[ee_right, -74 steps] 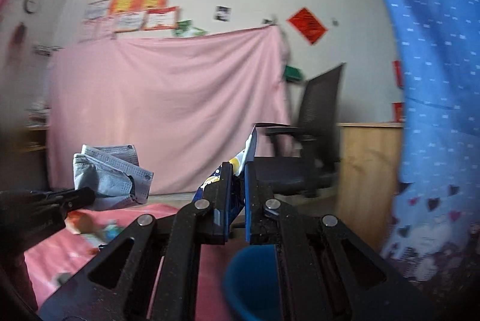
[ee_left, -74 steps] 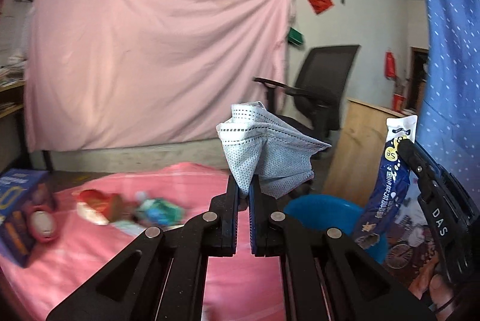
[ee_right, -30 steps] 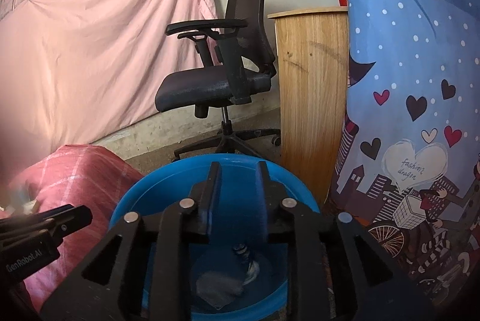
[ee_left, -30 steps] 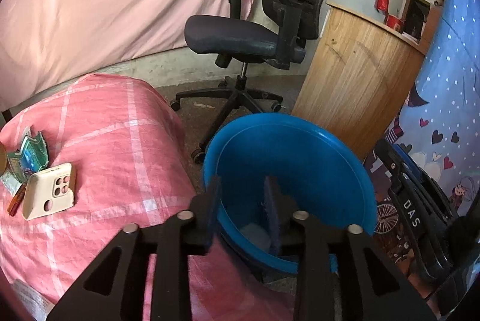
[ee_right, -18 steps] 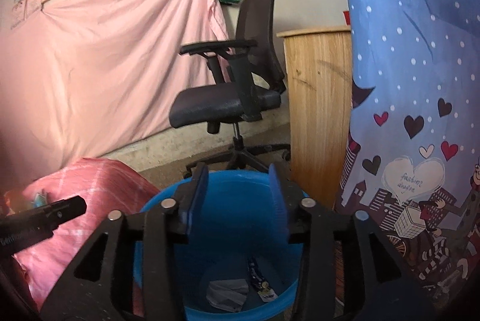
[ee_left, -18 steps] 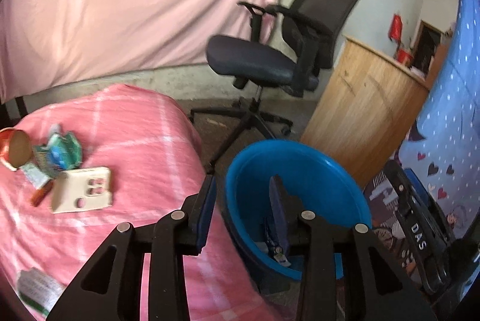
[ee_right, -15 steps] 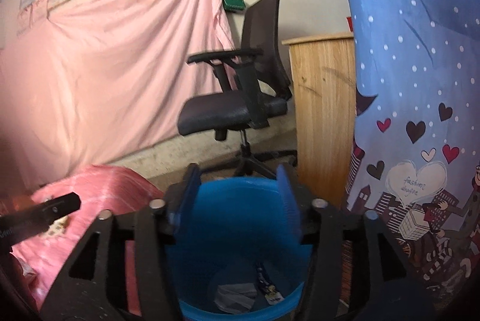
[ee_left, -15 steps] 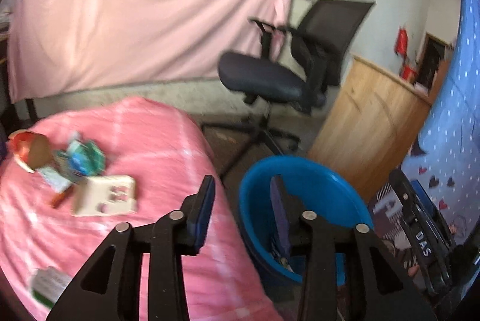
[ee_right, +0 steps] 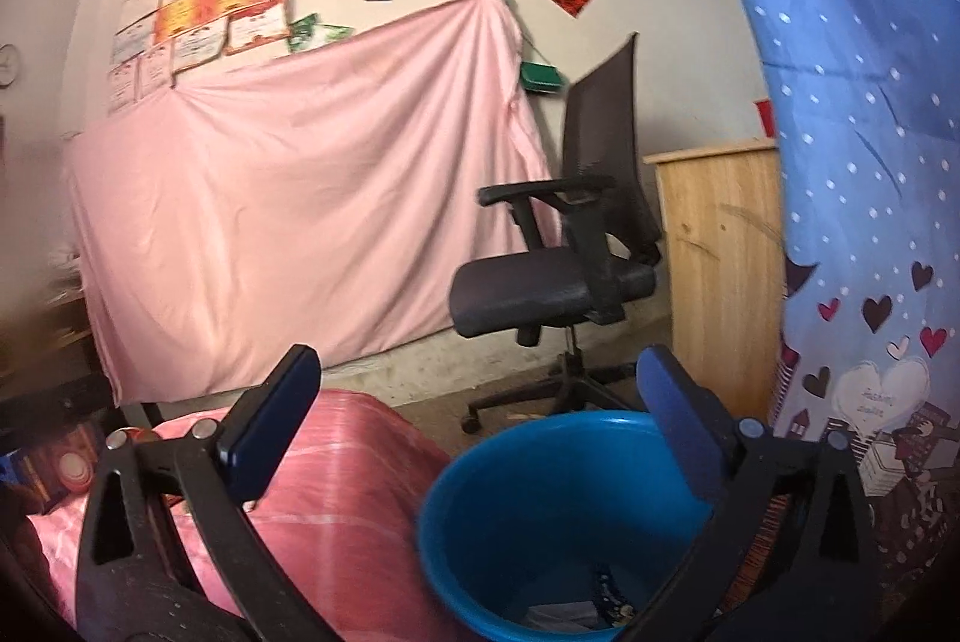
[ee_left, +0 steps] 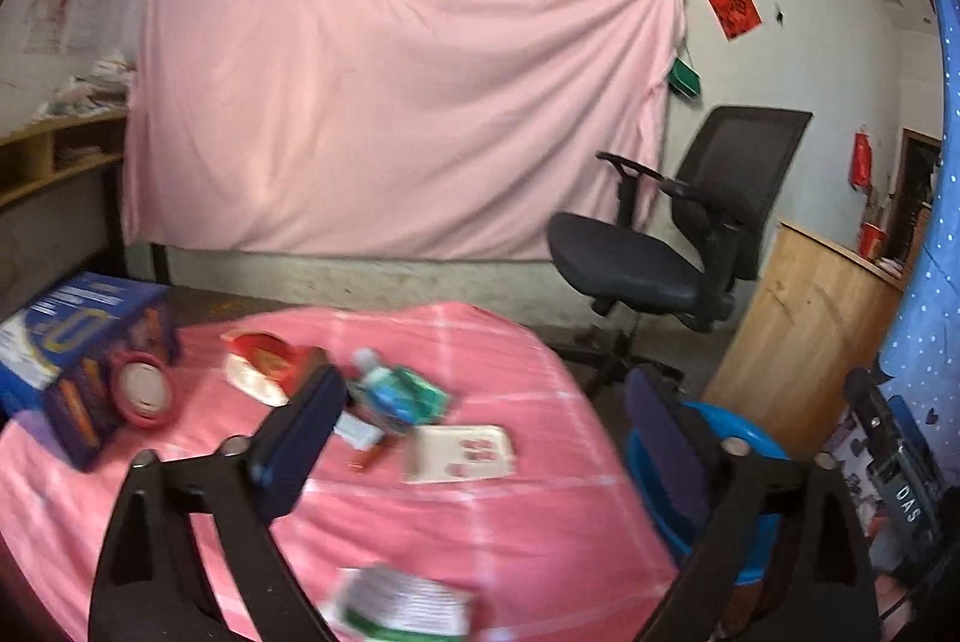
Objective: Collect trash
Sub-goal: 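Move both open tools back over the items on the bed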
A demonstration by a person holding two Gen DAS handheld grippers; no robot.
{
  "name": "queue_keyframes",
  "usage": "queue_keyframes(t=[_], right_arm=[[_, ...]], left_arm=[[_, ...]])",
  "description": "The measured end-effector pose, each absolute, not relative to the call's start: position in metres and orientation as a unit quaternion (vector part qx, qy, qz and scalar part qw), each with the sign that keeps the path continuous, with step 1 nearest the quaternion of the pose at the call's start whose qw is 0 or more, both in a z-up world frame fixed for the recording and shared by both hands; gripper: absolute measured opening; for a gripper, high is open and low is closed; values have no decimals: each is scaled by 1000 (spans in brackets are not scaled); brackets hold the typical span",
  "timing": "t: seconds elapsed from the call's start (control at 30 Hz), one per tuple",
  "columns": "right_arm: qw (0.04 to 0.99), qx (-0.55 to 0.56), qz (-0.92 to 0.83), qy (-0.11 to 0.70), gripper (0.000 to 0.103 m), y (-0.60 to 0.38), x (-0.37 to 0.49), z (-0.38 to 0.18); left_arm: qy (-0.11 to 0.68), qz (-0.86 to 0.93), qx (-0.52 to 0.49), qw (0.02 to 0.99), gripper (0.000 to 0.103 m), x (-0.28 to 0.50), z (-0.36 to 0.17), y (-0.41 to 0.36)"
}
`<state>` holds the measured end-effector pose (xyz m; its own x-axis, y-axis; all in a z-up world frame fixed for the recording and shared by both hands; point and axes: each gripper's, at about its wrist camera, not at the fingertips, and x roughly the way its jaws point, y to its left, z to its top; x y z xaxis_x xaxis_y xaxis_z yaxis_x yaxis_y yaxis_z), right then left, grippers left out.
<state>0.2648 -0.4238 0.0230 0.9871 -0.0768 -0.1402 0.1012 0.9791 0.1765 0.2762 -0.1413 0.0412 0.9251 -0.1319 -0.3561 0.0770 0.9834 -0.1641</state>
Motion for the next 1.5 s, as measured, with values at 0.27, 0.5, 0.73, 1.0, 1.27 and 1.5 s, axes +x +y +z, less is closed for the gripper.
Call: queue_keyframes(t=[0.27,0.5,0.73,1.0,1.27,1.5], right_arm=[[995,89,11,48,103,-381,254,29],[997,68,41,17,103,-346,239,31],[994,56,84,32,103,-313,235,26],[986,27,139,86,103,-278,241,9],[973,-18,171,152,103,-249,253,-13],[956,-44,186,223,103,-237,267,-34]], left_arm=[[168,-6,-75,983,100,239,32,-85],[155,35,-73,985,100,211,28,-51],[150,68,-68,984,100,187,17,-22],[158,96,-54,981,100,176,-2,1],[180,110,-50,976,100,177,-23,16],[208,110,-46,971,100,187,-37,21]])
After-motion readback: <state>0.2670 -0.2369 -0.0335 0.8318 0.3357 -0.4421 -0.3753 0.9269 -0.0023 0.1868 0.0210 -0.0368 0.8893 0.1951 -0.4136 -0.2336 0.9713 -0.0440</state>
